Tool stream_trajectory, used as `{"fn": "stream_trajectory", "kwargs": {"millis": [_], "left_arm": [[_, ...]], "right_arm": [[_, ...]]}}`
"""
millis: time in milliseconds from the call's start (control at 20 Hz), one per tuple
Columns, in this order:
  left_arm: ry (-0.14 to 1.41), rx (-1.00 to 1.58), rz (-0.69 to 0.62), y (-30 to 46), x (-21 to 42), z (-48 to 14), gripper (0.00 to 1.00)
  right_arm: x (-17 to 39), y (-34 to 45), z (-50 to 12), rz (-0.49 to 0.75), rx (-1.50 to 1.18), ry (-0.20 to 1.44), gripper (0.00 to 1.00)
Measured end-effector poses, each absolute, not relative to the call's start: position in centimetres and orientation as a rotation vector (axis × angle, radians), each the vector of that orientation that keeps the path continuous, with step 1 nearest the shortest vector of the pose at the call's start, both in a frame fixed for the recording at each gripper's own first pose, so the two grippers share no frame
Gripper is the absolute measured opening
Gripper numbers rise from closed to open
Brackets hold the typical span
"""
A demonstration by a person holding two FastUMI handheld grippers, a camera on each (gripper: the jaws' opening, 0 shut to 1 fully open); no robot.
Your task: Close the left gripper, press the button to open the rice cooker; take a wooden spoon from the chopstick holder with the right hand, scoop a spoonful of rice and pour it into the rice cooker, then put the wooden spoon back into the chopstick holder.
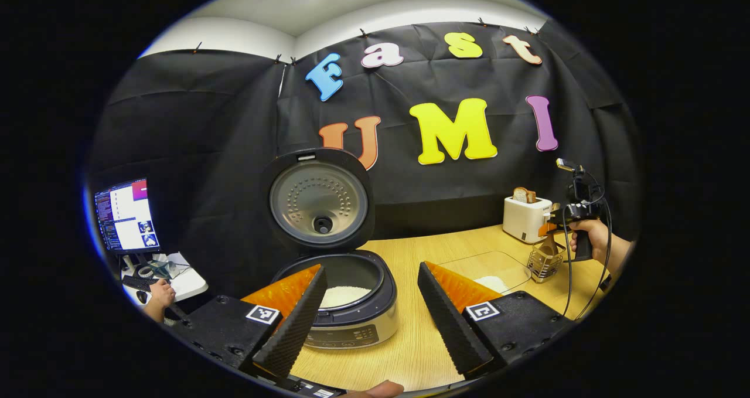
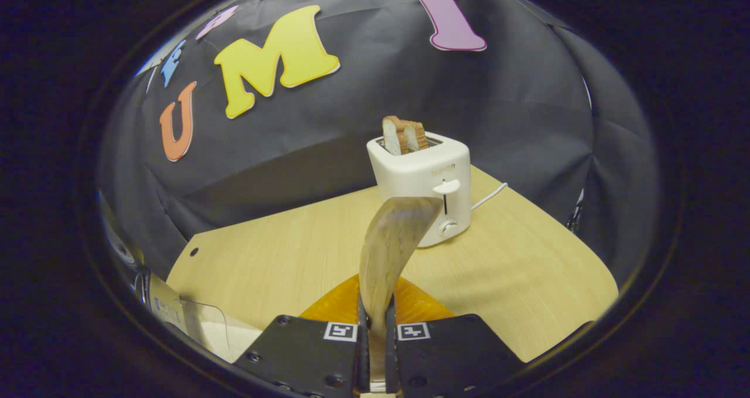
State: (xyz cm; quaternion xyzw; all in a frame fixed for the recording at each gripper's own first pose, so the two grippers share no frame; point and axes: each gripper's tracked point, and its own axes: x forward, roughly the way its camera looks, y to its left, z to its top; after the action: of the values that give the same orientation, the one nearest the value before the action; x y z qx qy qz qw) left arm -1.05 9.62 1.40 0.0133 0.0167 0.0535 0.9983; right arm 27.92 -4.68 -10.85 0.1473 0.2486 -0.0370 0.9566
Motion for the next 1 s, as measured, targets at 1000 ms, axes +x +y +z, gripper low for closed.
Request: {"fn": "stream_trajectory", "kwargs": {"millis": [1000], "left_arm": [[0.027, -0.004, 0.096, 10.2, -1.0, 1.5, 1.0]], "right_arm": [[20.9, 1.9, 1.2, -0.051, 0.204, 0.265, 0.01]]}}
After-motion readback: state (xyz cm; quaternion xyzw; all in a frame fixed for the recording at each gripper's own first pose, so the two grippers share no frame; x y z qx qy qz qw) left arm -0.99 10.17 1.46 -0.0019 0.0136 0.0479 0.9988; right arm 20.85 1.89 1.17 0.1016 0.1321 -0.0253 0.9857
